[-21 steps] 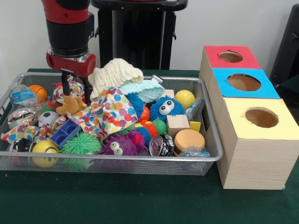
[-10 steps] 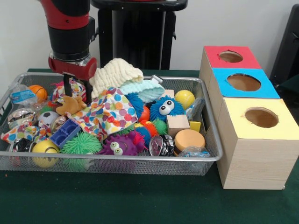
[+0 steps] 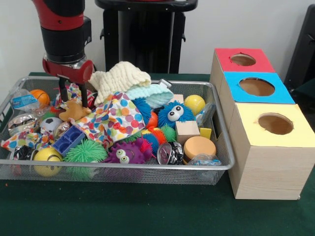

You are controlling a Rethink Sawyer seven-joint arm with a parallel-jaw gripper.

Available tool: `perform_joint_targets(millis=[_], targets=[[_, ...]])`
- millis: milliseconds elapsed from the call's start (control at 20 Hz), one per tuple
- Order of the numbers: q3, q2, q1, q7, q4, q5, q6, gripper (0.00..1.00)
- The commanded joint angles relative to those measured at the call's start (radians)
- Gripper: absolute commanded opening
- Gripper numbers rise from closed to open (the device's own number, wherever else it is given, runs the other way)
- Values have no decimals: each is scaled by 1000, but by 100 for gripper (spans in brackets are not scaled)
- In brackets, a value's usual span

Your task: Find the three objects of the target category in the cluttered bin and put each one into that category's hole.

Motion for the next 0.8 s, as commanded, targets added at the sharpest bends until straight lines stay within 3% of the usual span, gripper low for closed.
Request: perform_joint_targets(millis=[50, 800], targets=[[74, 43, -35, 76, -17, -31, -52, 100], [70, 60, -24, 85, -47, -24, -41, 100]])
